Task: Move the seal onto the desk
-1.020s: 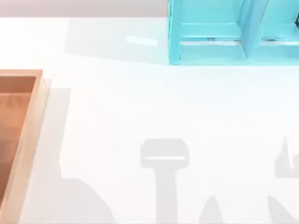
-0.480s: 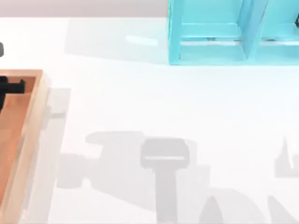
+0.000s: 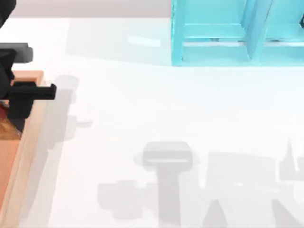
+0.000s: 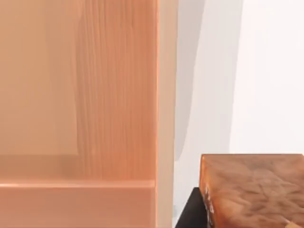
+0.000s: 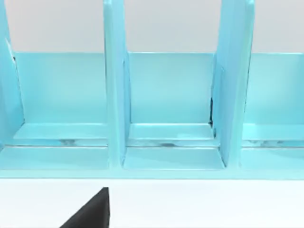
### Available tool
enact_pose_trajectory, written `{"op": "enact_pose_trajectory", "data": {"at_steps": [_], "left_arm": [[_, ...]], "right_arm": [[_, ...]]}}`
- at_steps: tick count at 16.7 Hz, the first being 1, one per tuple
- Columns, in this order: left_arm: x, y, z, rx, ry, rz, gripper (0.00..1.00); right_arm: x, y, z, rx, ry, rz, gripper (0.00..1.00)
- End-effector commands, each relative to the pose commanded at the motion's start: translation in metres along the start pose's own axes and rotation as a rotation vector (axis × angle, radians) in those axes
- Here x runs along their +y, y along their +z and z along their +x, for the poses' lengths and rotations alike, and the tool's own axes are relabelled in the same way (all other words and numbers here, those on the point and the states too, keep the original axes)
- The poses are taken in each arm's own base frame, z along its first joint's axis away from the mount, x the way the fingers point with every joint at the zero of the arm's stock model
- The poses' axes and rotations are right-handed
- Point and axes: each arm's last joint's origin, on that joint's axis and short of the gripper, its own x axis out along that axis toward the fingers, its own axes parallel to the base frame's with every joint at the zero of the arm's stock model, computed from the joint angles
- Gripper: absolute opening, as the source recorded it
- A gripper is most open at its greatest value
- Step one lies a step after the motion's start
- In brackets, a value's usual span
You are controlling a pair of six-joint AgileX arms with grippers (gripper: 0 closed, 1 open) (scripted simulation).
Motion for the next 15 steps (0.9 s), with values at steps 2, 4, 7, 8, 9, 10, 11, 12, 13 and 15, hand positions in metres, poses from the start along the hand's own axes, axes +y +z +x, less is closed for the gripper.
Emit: {"op": "enact_pose_trajectory", "data": {"at_steps": [2,4,7,8,9,10,11,12,13,15], "left_arm": [[0.000,0.000,0.000,0.000,0.000,0.000,0.00],[0.001,0.000,0.000,-0.002,-0.001,-0.002,0.00],[-0.010,0.009,0.000,-0.010,-0.003,-0.001,0.00],[-0.020,0.016,0.001,-0.016,-0.005,-0.003,0.00],[-0.033,0.026,0.004,-0.020,-0.006,-0.005,0.00],[-0.049,0.036,0.008,-0.021,-0.007,-0.007,0.00],[-0.068,0.047,0.016,-0.018,-0.007,-0.009,0.00],[-0.090,0.057,0.026,-0.012,-0.006,-0.010,0.00],[-0.113,0.066,0.037,-0.006,-0.003,-0.010,0.00],[-0.163,0.075,0.064,0.005,0.002,-0.005,0.00]], "right_arm": [[0.000,0.000,0.000,0.000,0.000,0.000,1.00],[0.000,0.000,0.000,0.000,0.000,0.000,1.00],[0.000,0.000,0.000,0.000,0.000,0.000,1.00],[0.000,0.000,0.000,0.000,0.000,0.000,1.00],[0.000,0.000,0.000,0.000,0.000,0.000,1.00],[0.000,0.000,0.000,0.000,0.000,0.000,1.00],[0.000,0.000,0.000,0.000,0.000,0.000,1.00],[0.000,0.000,0.000,0.000,0.000,0.000,1.00],[0.000,0.000,0.000,0.000,0.000,0.000,1.00],[0.000,0.000,0.000,0.000,0.000,0.000,1.00]]}}
